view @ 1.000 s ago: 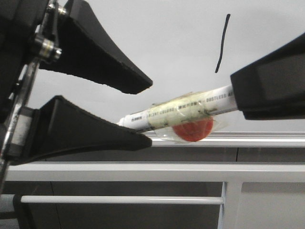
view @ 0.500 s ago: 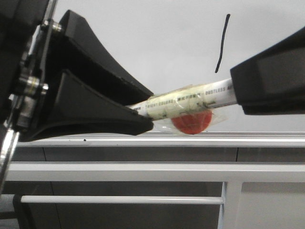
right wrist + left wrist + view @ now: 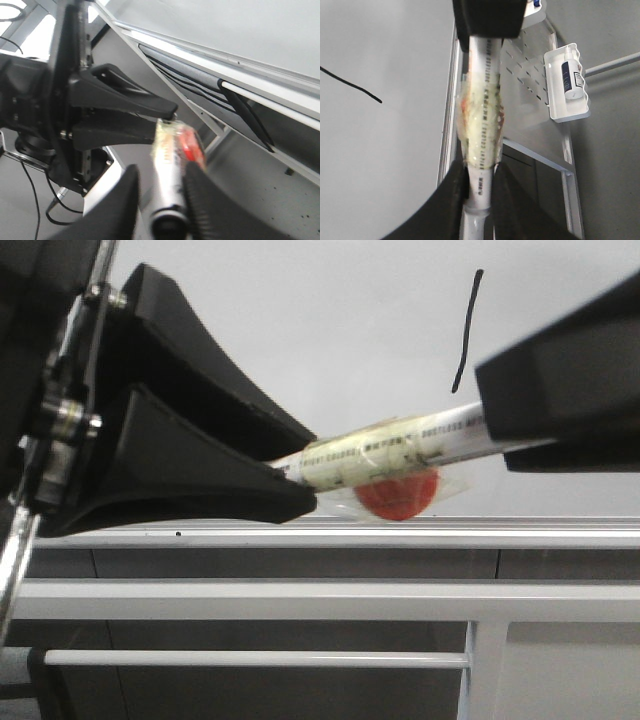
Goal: Write number 1 on whiteboard
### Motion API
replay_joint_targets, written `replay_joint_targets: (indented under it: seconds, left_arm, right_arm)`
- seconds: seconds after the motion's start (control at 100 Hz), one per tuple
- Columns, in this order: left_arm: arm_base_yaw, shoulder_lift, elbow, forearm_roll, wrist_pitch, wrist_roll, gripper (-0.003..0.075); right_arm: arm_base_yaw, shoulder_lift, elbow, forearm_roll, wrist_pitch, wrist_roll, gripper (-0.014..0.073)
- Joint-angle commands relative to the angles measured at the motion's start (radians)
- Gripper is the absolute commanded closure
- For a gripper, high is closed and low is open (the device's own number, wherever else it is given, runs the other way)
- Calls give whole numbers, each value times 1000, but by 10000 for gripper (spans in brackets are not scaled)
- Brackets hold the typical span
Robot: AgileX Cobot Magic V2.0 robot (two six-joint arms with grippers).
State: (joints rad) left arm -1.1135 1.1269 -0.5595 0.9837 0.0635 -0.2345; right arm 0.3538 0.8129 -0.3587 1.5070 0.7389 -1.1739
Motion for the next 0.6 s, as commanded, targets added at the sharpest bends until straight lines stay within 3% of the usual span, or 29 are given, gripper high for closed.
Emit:
replay_joint_targets:
  seconds: [0.0,0.06,0.59]
  left_arm:
    - [-8,-14,-26,-22,-15,-5,741]
    - [-8,-14,-21,-24,-15,-10,741]
    - [-8,-24,22,-325,-115,-12,741]
  right_arm:
    - [1,-2,-32,74,14,-18,148]
    - [1,-2,-32,74,-17,-18,95]
    - [1,-85,-32,73,-53,-81,174]
